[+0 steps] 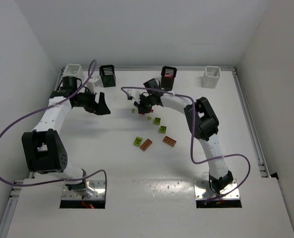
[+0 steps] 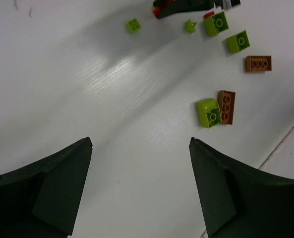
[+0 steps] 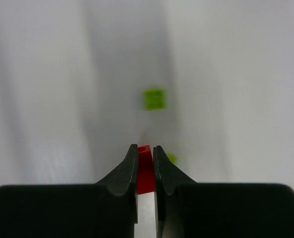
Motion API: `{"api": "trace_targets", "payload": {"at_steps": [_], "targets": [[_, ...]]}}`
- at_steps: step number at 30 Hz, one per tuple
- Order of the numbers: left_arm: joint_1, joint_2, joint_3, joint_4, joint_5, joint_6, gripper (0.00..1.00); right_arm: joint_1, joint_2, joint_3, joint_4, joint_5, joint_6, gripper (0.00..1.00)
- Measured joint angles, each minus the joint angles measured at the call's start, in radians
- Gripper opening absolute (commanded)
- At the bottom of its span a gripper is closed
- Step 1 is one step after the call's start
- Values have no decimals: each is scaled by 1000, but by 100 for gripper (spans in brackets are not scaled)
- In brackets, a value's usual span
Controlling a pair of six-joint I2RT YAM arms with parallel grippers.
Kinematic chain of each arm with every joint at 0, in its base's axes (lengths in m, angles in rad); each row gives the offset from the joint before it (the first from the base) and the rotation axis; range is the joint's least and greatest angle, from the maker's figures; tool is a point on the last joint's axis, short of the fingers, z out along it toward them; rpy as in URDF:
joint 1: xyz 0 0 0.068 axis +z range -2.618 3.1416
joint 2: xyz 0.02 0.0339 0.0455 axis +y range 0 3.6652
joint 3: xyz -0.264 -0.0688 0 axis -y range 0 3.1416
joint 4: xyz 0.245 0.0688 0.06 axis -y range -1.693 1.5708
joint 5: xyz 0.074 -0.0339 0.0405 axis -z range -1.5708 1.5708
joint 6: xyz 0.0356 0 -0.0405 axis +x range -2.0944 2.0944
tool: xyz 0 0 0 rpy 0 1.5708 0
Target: Sort the legos into containers by color
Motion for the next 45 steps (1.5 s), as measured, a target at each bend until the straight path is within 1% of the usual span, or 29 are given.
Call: {"api": "trace_targets", "payload": {"at_steps": [4, 9, 13, 16, 19, 23, 34, 36, 37, 38, 45], "targets": [[-23, 0, 0, 41, -6, -25, 85, -48, -1, 38, 140, 136, 222, 0], [-66, 20, 0, 85, -10, -53, 84, -138, -3, 111, 287, 314, 443, 0], [-80, 45, 0, 109, -16, -77, 84, -206, -3, 194, 373, 434, 562, 0], [-83, 50, 0, 126, -24, -95, 84, -246, -2, 268, 399, 486, 614, 0], [-87, 52, 2, 143, -29, -109, 84, -273, 13, 367, 416, 514, 643, 0], [-95, 57, 4, 151, -40, -121, 84, -286, 37, 447, 421, 525, 669, 0], [-99, 81, 38, 158, -59, -132, 84, -299, 76, 438, 335, 494, 694, 0], [-100, 89, 47, 159, -61, -132, 86, -299, 76, 437, 322, 494, 693, 0], [-101, 94, 52, 160, -62, -132, 89, -299, 76, 437, 317, 494, 689, 0], [-104, 98, 56, 162, -64, -132, 90, -299, 76, 437, 312, 494, 687, 0], [-166, 111, 65, 201, -109, -147, 94, -300, 76, 410, 285, 494, 655, 0]]}}
